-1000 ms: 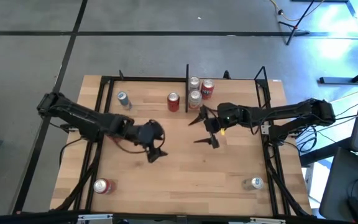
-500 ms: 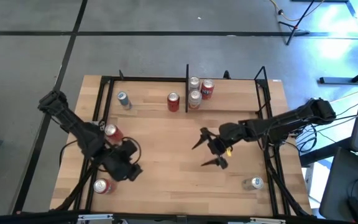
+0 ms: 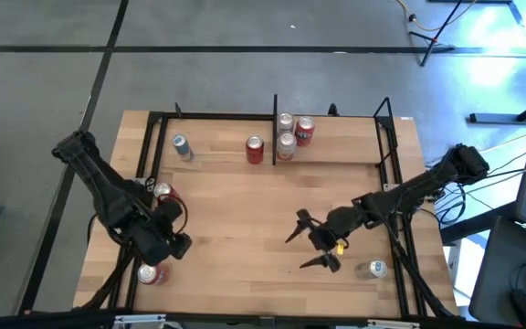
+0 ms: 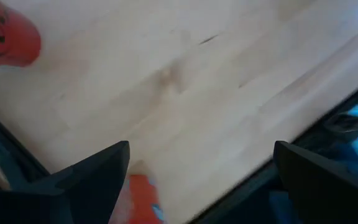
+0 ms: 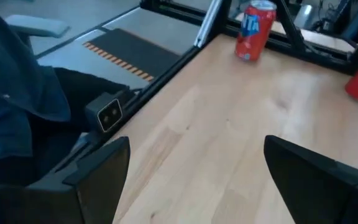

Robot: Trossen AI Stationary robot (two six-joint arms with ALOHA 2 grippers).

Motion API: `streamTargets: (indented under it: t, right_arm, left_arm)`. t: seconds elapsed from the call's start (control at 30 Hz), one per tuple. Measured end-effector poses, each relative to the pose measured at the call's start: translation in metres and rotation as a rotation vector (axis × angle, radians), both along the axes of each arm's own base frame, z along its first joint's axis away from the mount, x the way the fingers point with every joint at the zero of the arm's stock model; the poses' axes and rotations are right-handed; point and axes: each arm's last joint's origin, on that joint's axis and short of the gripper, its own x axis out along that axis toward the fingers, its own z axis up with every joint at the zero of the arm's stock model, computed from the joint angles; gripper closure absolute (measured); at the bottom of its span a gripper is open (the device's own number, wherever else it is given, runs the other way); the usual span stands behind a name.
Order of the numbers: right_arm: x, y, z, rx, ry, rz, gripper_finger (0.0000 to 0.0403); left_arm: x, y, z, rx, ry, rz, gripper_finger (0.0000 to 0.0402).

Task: Place canned beverage on shelf
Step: Put the red soda can on the shelf aligned with the other red soda can

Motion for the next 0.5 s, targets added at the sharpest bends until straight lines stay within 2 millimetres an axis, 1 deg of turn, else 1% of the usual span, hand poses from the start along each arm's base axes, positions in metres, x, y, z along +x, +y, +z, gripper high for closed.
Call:
streamTargets:
  t: [0.1, 0.2, 0.33, 0.5]
  right_arm:
    - [-0.001, 0.007, -0.002, 0.013, 0.005, -0.01, 0.0049]
    - [-0.004, 0.014, -0.004, 0.021, 0.025, -0.004, 0.0049]
    - [-0.007, 0.021, -0.006, 0.029, 0.04, -0.013, 0.0049]
    - [-0.008, 0.025, -0.008, 0.018, 0.041, -0.02, 0.0049]
  left_arm:
    - [-0.004, 0.0, 0.022, 0.01, -0.049, 0.03, 0.0017]
    - [-0.011, -0.003, 0.033, -0.003, -0.029, 0.031, 0.0017]
    - [-0.025, -0.014, 0.031, -0.03, 0.074, 0.021, 0.0017]
    - [-0.041, -0.036, 0.02, -0.027, 0.204, -0.007, 0.0017]
